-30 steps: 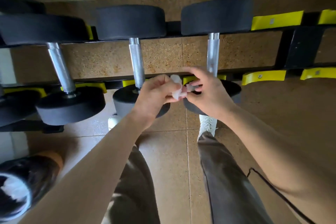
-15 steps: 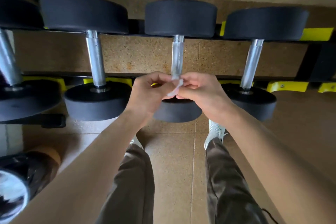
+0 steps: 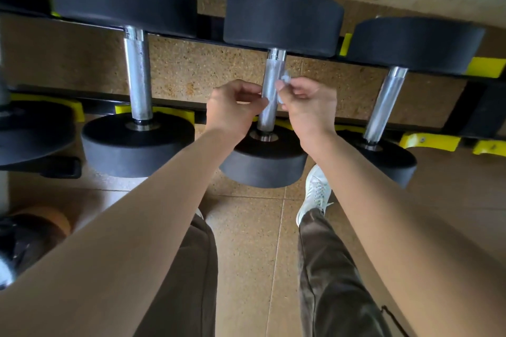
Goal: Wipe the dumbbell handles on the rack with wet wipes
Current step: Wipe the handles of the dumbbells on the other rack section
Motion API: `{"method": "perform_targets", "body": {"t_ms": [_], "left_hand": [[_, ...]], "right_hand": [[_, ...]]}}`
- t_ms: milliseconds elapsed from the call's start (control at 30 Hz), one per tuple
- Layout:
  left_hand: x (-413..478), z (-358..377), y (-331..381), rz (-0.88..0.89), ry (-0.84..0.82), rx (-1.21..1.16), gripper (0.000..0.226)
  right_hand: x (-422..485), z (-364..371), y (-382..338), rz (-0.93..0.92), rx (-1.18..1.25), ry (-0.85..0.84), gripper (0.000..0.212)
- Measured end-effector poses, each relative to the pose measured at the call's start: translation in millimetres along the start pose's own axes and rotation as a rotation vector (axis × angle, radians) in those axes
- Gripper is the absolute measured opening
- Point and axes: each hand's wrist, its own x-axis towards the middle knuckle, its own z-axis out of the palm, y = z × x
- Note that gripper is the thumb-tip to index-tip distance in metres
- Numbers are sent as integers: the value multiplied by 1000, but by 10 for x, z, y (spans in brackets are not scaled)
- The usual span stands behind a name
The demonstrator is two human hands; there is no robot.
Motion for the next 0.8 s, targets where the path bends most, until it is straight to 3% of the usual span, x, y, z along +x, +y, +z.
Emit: {"method": "perform_targets", "body": {"t_ms": [233,333,433,567,700,800], "left_hand": [[-35,-16,-5,-12,0,-26,16],[-72,-53,-13,18,24,-44,17],[-100,-120,-12,31,60,-102,19],[-130,-166,-13,32,60,-135,18],[-176,-184,-32,80,-17,-42,25],[-243,-208,-16,146,-183,-47,35]], "right_hand": [[-137,-252,180,-9,-231,-268,5],[-111,-256,-10,-82,-132,-233,6],[-27,-179,-112,-74,15,-141,18],[-56,-46,19,-38,48,-46,19],[-158,-30,153,27,-7,-200,23],[-174,-72,71,93,37,-252,23]]}}
